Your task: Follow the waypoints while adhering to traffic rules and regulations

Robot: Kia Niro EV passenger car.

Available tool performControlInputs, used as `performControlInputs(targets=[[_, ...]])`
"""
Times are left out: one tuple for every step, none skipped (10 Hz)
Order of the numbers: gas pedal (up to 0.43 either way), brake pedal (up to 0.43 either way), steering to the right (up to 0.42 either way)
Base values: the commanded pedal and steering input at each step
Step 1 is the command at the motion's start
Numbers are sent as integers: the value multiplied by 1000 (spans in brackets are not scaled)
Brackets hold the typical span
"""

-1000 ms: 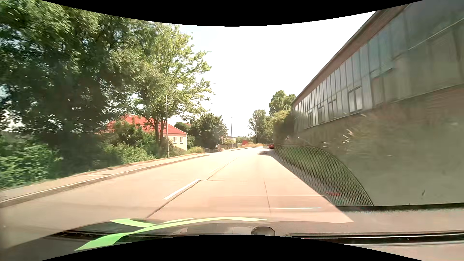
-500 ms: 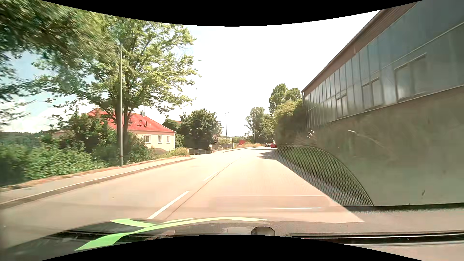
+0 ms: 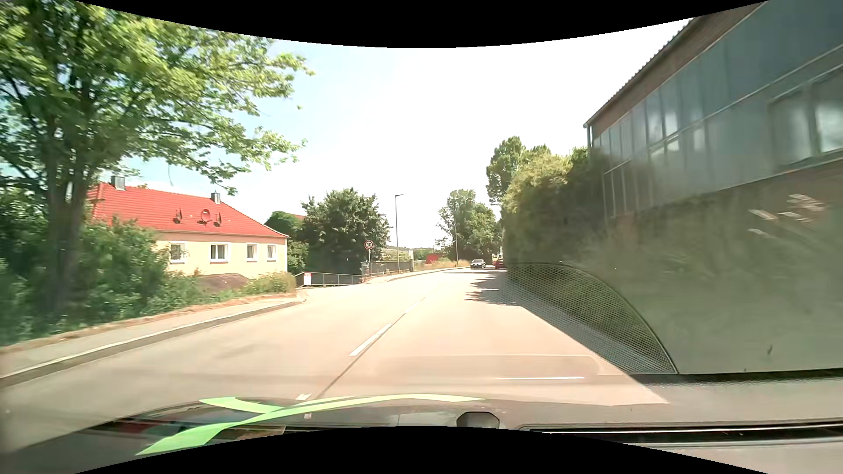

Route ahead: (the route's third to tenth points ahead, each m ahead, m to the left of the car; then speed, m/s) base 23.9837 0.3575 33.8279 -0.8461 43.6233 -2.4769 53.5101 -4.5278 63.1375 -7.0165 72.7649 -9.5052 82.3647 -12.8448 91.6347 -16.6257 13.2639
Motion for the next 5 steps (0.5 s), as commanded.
performControlInputs(targets=[[150, 0, 15], [150, 0, 20], [150, 0, 23], [150, 0, 23], [150, 0, 23]])
